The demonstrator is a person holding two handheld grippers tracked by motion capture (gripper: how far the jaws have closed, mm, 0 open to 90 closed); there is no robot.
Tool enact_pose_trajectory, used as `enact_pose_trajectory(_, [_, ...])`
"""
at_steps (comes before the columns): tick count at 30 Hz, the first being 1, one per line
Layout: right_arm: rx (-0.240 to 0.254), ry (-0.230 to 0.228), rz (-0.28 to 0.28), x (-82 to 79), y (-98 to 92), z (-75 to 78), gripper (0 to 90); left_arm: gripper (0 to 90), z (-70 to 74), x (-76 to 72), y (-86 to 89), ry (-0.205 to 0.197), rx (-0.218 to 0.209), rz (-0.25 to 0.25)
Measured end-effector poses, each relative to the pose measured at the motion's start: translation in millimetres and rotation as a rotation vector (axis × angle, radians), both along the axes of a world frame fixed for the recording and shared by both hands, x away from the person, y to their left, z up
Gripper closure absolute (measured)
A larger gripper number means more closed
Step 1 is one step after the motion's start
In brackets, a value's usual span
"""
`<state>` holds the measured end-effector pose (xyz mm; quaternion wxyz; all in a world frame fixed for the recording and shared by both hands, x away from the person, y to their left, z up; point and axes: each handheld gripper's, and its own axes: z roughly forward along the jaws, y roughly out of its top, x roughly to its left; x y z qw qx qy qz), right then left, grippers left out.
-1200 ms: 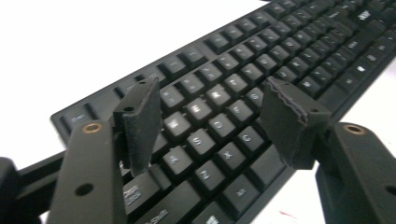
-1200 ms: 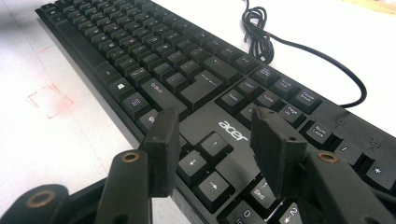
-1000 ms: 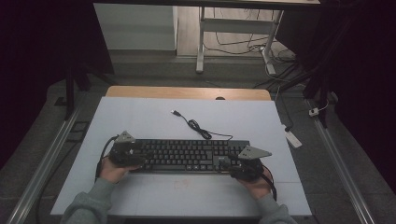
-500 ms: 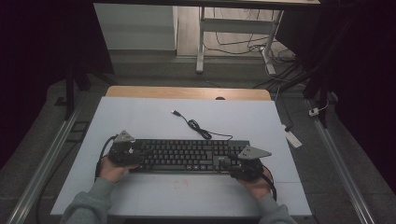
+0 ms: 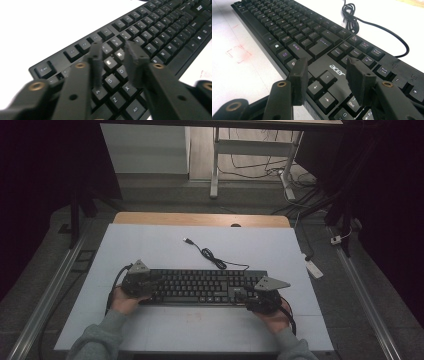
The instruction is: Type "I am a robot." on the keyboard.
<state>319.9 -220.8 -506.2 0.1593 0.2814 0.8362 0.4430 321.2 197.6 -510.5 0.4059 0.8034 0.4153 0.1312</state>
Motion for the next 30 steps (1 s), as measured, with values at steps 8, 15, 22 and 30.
enact_pose_trajectory(8, [0.003,-0.001,0.002,0.0,-0.1,0.0,52.4,88.7,-2.1,3.9,-8.3,-0.002,0.016,-0.024])
enact_pose_trajectory(15, [0.002,-0.001,0.002,-0.1,0.5,-0.4,52.4,88.9,-4.0,7.8,-17.3,-0.006,0.031,-0.033])
enact_pose_trajectory(22, [0.003,-0.001,0.003,0.1,0.8,-0.8,52.4,88.9,-8.0,13.7,-24.2,-0.001,0.053,-0.038])
enact_pose_trajectory(30, [0.001,-0.001,0.002,0.1,0.8,-0.8,52.4,88.9,-12.6,17.2,-28.1,0.01,0.074,-0.038])
